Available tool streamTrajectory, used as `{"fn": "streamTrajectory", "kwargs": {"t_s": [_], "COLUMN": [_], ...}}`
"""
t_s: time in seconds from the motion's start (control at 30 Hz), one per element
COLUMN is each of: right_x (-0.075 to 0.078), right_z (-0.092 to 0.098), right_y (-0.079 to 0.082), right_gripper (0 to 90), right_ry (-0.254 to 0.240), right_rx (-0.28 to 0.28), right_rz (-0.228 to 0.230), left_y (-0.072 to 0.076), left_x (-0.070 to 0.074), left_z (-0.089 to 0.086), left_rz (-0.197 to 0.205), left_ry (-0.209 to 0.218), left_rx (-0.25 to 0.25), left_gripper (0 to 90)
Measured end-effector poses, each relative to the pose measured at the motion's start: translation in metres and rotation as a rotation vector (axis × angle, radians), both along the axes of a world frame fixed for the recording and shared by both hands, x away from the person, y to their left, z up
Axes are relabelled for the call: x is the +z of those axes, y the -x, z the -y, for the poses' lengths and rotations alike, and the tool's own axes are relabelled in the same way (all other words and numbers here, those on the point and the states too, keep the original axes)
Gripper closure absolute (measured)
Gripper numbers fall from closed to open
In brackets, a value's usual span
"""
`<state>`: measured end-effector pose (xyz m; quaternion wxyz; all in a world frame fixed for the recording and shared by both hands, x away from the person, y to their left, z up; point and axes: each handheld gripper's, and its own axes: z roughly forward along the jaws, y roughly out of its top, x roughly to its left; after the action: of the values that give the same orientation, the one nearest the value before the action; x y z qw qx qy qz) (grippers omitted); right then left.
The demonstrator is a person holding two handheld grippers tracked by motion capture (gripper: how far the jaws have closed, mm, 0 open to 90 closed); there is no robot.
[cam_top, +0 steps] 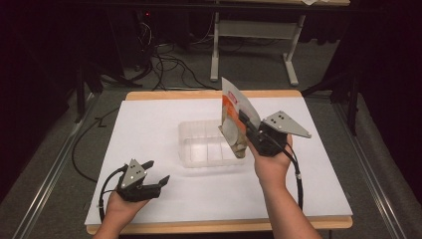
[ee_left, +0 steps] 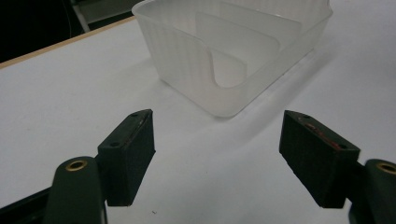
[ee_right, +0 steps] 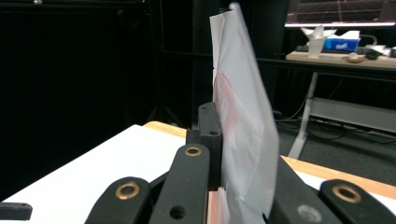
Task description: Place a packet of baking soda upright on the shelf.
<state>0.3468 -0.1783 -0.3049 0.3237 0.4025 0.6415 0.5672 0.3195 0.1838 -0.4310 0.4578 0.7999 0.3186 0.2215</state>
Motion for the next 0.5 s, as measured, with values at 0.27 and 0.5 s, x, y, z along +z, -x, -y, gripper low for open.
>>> {"fn": "streamTrajectory", "kwargs": {"t_s": [0.27, 0.5], "right_x": [-0.014, -0.022], "right_z": [-0.024, -0.036], "right_y": [-0.019, -0.034], "right_gripper": [90.0, 90.0], "right_ry": [0.022, 0.046], "right_rx": [0.003, -0.007], "right_rz": [-0.017, -0.018], "left_y": [0.001, 0.001], "left_x": [0.000, 0.000], "left_z": [0.000, 0.001], "left_rz": [-0.001, -0.004], "left_ry": [0.004, 0.007], "left_rx": [-0.006, -0.014], "left_gripper": [26.8, 26.5]}}
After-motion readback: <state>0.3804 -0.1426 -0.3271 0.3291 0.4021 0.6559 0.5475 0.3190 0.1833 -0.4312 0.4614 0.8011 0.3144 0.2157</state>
